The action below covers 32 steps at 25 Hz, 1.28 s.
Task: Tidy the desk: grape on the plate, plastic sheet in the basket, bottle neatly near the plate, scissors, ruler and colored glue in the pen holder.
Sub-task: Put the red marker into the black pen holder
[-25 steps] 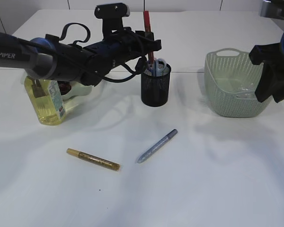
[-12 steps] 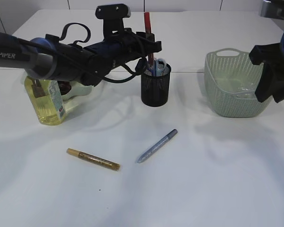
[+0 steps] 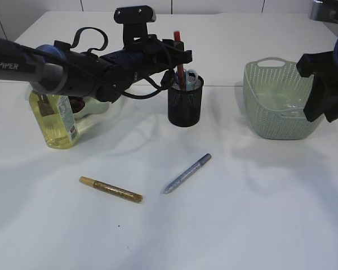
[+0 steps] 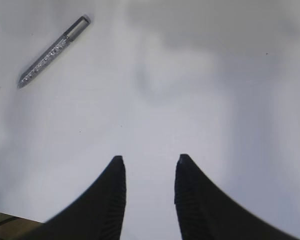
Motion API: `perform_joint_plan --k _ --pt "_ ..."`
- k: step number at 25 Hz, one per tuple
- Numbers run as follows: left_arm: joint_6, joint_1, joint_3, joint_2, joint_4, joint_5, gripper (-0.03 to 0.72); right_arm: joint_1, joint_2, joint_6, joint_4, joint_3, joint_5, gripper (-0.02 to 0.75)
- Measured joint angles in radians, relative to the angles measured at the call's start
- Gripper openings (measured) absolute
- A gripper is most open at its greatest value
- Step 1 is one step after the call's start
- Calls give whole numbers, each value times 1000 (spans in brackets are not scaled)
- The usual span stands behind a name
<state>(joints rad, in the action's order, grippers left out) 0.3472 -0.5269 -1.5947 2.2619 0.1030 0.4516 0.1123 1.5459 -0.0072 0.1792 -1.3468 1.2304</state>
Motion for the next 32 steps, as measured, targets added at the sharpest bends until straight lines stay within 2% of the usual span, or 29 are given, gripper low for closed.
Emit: perform_joint_plan --k 11,16,23,26,32 --pt "0 0 0 0 0 -2 170 0 0 0 0 0 0 281" --pt "0 0 0 -45 13 -107 172 0 0 0 0 0 0 281" --pt "-1 -5 0 -186 113 -491 180 0 0 0 0 0 0 281" --pt "-2 -33 0 -238 167 -703 184 0 0 0 0 0 0 281" --pt "-45 -106 0 -273 200 -936 190 0 0 0 0 0 0 281"
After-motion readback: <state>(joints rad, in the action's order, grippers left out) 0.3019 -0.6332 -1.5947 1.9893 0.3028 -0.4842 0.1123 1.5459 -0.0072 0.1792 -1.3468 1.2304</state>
